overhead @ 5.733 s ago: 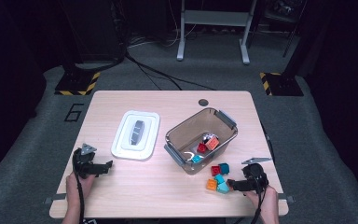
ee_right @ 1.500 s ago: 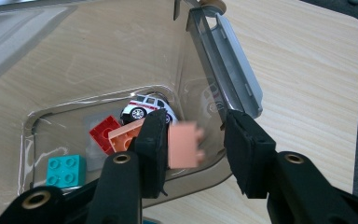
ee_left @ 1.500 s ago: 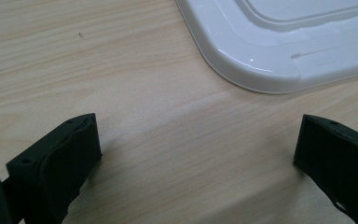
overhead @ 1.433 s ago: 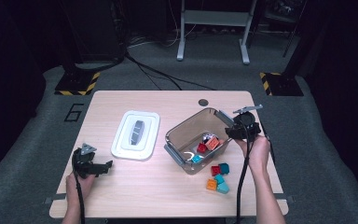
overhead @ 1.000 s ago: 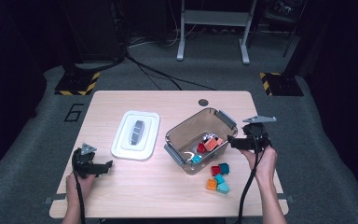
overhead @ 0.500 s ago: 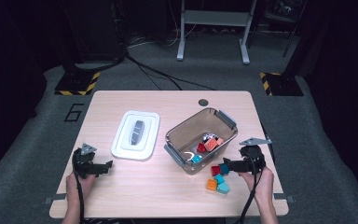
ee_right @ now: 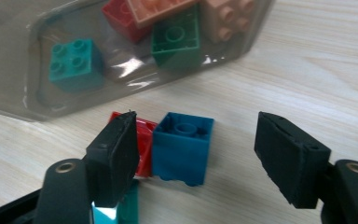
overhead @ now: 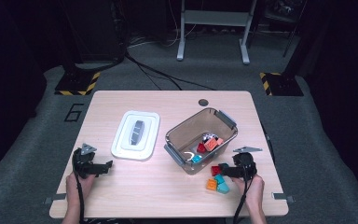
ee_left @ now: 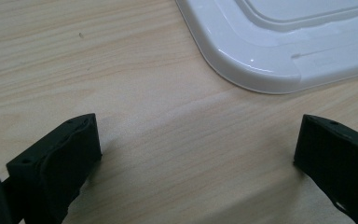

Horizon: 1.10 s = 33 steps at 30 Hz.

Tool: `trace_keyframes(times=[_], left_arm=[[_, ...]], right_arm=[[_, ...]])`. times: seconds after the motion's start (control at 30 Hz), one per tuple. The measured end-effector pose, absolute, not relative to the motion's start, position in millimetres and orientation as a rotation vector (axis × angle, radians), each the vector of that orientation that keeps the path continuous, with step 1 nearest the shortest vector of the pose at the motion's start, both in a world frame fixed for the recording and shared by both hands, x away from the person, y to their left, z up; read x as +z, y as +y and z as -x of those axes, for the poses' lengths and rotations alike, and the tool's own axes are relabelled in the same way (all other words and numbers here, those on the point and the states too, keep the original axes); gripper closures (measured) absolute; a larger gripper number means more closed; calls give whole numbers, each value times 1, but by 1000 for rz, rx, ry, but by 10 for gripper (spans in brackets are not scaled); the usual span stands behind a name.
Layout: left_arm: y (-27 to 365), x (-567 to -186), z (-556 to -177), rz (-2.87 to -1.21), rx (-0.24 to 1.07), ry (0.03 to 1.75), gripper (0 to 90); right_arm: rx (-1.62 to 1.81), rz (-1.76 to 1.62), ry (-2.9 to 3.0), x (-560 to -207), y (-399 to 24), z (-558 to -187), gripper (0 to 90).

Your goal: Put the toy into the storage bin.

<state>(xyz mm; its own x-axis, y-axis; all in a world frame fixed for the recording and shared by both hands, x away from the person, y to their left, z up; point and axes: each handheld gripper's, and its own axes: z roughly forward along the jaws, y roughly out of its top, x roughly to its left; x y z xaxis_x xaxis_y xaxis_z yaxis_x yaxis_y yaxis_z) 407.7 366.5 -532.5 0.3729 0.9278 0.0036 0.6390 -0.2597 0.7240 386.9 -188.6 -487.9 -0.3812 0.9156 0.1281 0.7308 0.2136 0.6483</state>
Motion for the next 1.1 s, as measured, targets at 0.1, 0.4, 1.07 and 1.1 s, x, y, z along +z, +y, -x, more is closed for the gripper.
trace_keyframes(times=[0.1, 0.4, 1.07, 1.1], left_arm=[[366, -533, -408, -1997, 582, 1348, 3], [367, -532, -408, -1998, 581, 1348, 3], [366, -533, -408, -1986, 582, 1352, 3], [366, -533, -408, -1987, 581, 1351, 3]], right_arm=[[925, -1578, 2208, -488, -183, -387, 394], [886, -1544, 2213, -490, -183, -387, 585], [830, -1530, 2217, -493, -190, -386, 587], [834, -1526, 2213, -492, -192, -386, 588]])
